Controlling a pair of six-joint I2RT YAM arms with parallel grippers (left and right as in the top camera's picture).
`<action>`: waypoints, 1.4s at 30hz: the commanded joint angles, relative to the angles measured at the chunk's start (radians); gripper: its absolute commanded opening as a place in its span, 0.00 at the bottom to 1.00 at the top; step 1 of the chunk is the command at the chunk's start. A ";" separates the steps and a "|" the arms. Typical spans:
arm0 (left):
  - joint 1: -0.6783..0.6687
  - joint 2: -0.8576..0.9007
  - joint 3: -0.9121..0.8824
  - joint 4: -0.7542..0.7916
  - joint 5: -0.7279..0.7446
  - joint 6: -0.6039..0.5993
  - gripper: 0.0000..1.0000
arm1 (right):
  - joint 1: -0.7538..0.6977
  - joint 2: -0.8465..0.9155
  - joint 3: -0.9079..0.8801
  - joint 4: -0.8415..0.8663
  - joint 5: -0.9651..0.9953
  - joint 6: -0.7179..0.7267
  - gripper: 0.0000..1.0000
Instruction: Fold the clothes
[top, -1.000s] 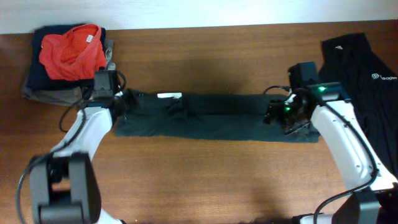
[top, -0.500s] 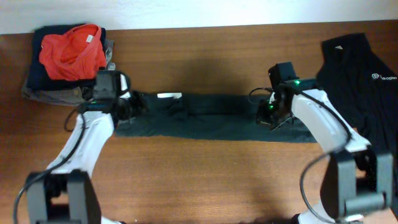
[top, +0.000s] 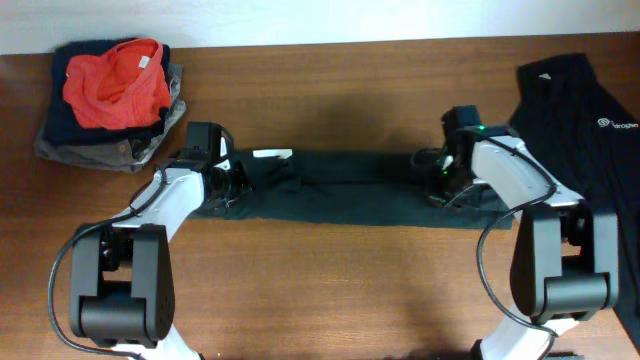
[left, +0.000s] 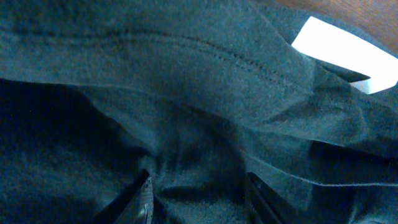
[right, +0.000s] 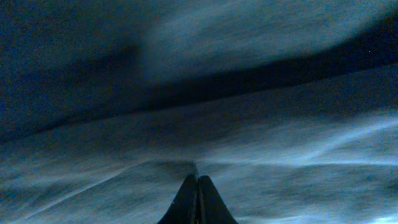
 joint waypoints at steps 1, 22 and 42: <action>0.018 0.050 -0.003 0.003 -0.082 0.039 0.48 | -0.049 0.011 -0.009 0.005 0.037 -0.050 0.05; 0.185 0.051 -0.003 -0.006 -0.159 0.083 0.48 | -0.156 0.115 -0.009 0.042 0.069 -0.069 0.04; 0.313 0.043 0.010 -0.007 -0.114 0.084 0.48 | -0.182 0.114 0.040 0.034 0.122 -0.047 0.04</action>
